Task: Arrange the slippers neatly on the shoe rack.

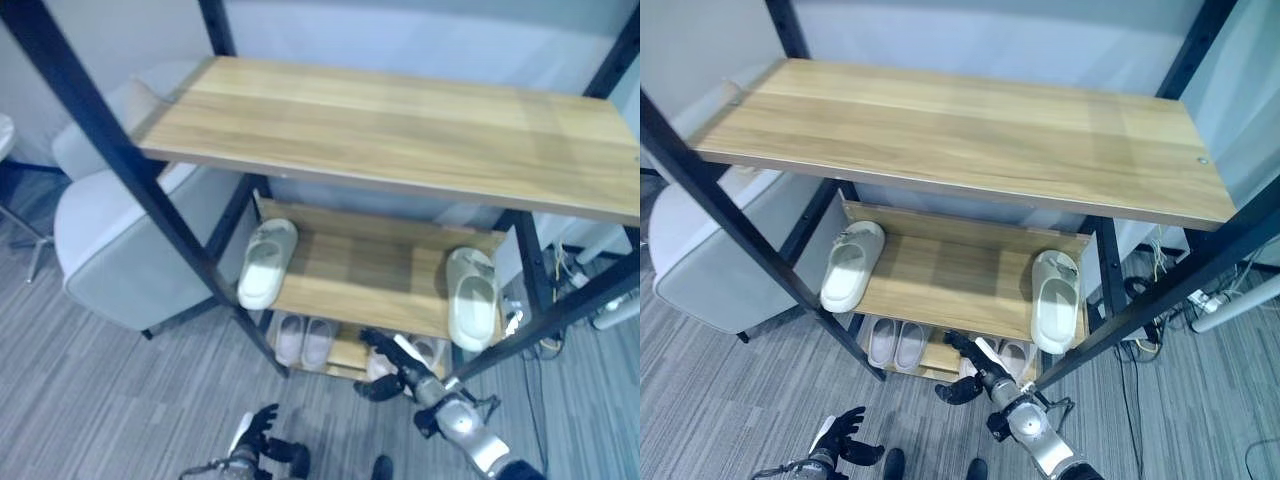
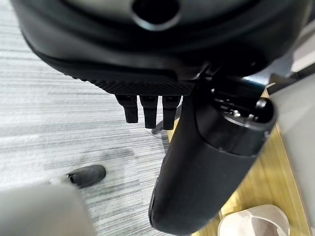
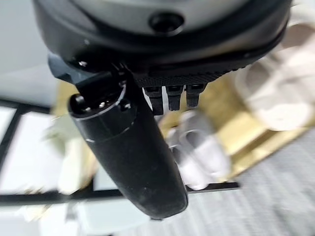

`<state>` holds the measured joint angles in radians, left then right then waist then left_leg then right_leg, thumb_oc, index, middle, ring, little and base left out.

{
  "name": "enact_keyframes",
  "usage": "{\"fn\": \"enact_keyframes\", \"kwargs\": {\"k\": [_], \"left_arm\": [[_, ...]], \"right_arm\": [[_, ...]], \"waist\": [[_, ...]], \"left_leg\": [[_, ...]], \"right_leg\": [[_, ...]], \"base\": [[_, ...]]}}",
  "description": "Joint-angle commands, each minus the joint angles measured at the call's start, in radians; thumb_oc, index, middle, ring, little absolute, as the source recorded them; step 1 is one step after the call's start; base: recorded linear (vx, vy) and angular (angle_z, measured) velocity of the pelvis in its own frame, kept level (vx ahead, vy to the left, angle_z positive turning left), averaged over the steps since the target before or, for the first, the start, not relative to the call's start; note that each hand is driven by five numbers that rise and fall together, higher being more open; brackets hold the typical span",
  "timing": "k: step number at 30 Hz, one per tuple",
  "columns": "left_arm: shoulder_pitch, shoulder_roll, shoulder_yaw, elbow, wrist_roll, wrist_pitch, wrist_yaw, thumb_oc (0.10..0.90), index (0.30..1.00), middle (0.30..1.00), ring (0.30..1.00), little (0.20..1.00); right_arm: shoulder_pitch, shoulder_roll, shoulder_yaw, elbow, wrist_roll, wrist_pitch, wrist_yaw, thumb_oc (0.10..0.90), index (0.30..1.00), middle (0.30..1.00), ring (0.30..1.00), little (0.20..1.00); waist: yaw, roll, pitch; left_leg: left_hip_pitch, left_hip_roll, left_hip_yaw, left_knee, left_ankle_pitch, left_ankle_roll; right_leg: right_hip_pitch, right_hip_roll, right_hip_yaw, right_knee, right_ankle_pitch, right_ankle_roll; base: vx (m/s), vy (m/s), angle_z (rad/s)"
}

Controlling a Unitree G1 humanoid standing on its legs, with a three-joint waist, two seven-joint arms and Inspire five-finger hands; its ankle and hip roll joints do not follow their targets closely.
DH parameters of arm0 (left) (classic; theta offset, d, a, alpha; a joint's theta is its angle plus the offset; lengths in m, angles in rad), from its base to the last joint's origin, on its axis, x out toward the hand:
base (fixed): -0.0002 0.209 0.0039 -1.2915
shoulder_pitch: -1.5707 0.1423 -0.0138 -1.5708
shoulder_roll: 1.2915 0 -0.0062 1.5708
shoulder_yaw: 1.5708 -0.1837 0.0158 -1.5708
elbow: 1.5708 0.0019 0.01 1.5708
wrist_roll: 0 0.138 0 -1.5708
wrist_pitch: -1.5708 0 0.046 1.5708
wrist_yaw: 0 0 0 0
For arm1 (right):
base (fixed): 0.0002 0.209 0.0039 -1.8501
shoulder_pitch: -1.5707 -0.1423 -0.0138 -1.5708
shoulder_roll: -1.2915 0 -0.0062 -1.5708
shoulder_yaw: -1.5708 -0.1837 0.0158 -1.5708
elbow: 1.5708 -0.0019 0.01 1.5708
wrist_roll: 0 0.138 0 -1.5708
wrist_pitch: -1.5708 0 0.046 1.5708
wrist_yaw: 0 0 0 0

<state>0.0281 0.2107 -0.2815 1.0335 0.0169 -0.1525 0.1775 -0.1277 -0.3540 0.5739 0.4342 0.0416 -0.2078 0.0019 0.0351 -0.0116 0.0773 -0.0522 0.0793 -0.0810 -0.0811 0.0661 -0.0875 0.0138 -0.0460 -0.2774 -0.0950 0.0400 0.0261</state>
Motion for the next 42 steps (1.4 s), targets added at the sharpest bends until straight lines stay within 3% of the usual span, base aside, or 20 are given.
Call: {"fn": "enact_keyframes", "kwargs": {"k": [1, 8, 16, 20, 26, 36, 42], "left_arm": [[-0.032, -0.014, -0.024, 0.104, 0.041, -0.022, 0.021, 0.800, 0.900, 0.900, 0.900, 0.900], [-0.023, -0.017, -0.017, 0.123, 0.049, -0.013, 0.031, 0.800, 0.900, 0.900, 0.900, 0.900], [-0.003, -0.021, -0.014, 0.116, 0.066, -0.008, 0.041, 0.800, 0.900, 0.900, 0.900, 0.900], [0.009, -0.016, -0.016, 0.109, 0.080, -0.006, 0.040, 0.800, 0.900, 0.900, 0.900, 0.900], [0.015, -0.005, -0.020, 0.113, 0.087, -0.009, 0.033, 0.800, 0.900, 0.900, 0.900, 0.900], [0.012, 0.010, -0.026, 0.119, 0.076, -0.013, 0.026, 0.800, 0.900, 0.900, 0.900, 0.900], [0.007, 0.001, -0.033, 0.132, 0.070, -0.015, 0.019, 0.800, 0.900, 0.900, 0.900, 0.900]], "right_arm": [[-0.069, 0.032, 0.004, -0.121, 0.052, -0.080, -0.003, 0.800, 0.900, 0.900, 0.900, 0.900], [-0.139, 0.017, 0.001, -0.227, 0.046, -0.086, -0.030, 0.800, 0.900, 0.900, 0.900, 0.900], [-0.219, -0.086, -0.118, -0.295, -0.227, -0.066, -0.205, 0.800, 0.900, 0.900, 0.900, 0.900], [-0.304, -0.143, -0.157, -0.226, -0.417, -0.013, -0.305, 0.800, 0.900, 0.900, 0.900, 0.900], [-0.399, -0.200, -0.145, -0.091, -0.586, 0.061, -0.369, 0.800, 0.900, 0.900, 0.900, 0.900], [-0.509, -0.266, -0.098, 0.155, -0.690, 0.143, -0.393, 0.800, 0.900, 0.900, 0.900, 0.900], [-0.558, -0.303, -0.073, 0.226, -0.699, 0.160, -0.390, 0.800, 0.900, 0.900, 0.900, 0.900]], "waist": [[0.031, -0.006, -0.057], [0.051, -0.010, -0.062], [0.067, -0.024, -0.060], [0.085, -0.040, -0.053], [0.102, -0.053, -0.041], [0.107, -0.072, -0.038], [0.101, -0.076, -0.037]], "left_leg": [[0.006, 0.011, 0.058, -0.006, -0.024, -0.037], [0.036, 0.010, 0.059, -0.006, -0.042, -0.033], [0.048, 0.011, 0.060, -0.006, -0.062, -0.025], [0.045, 0.008, 0.061, -0.006, -0.072, -0.015], [0.045, 0.001, 0.062, -0.006, -0.084, -0.002], [0.043, -0.011, 0.065, -0.006, -0.096, 0.011], [0.030, -0.019, 0.068, -0.006, -0.096, 0.014]], "right_leg": [[0.033, -0.034, 0.008, 0.008, -0.061, 0.072], [0.061, -0.038, 0.006, 0.008, -0.070, 0.075], [0.074, -0.043, -0.006, 0.008, -0.075, 0.083], [0.073, -0.046, -0.007, 0.008, -0.072, 0.089], [0.066, -0.052, 0.003, 0.008, -0.065, 0.094], [0.057, -0.066, 0.011, 0.008, -0.051, 0.101], [0.039, -0.075, 0.018, 0.008, -0.042, 0.108]], "base": [[0.08, 0.032, 0.04], [0.05, 0.030, 0.03], [0.03, 0.032, 0.03], [0.01, 0.037, 0.00], [0.01, 0.034, -0.01], [0.00, 0.023, -0.02], [0.00, 0.029, -0.04]]}}
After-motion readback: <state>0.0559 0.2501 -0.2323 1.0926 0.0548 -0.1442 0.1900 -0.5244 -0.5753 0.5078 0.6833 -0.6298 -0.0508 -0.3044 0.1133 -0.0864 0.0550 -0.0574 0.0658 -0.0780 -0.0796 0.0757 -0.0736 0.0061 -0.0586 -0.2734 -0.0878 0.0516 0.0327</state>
